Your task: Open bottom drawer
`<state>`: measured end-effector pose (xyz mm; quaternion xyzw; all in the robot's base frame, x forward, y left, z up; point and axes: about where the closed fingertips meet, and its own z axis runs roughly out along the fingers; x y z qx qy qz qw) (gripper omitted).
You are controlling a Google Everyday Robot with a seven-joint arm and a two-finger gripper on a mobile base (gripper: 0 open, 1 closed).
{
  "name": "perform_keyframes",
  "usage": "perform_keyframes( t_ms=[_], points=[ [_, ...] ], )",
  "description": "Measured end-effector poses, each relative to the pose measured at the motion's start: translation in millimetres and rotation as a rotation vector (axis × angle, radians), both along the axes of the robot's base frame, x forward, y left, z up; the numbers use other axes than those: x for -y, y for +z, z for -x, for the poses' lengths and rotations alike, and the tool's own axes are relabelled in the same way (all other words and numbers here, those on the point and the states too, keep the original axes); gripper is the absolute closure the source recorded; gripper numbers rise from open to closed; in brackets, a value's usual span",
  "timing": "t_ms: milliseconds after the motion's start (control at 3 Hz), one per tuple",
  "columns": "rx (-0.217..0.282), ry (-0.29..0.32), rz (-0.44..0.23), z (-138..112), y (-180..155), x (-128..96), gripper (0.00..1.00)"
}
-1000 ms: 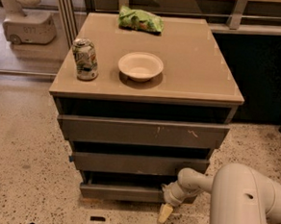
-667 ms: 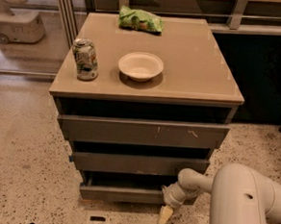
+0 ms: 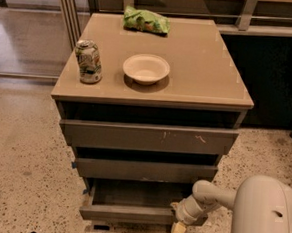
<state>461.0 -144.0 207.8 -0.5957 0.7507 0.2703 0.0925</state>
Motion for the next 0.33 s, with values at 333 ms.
perform_keyframes(
  t_ms=[333],
  points=[
    [0.000,0.000,0.000,0.0,0.0,0.0,0.00]
  ],
)
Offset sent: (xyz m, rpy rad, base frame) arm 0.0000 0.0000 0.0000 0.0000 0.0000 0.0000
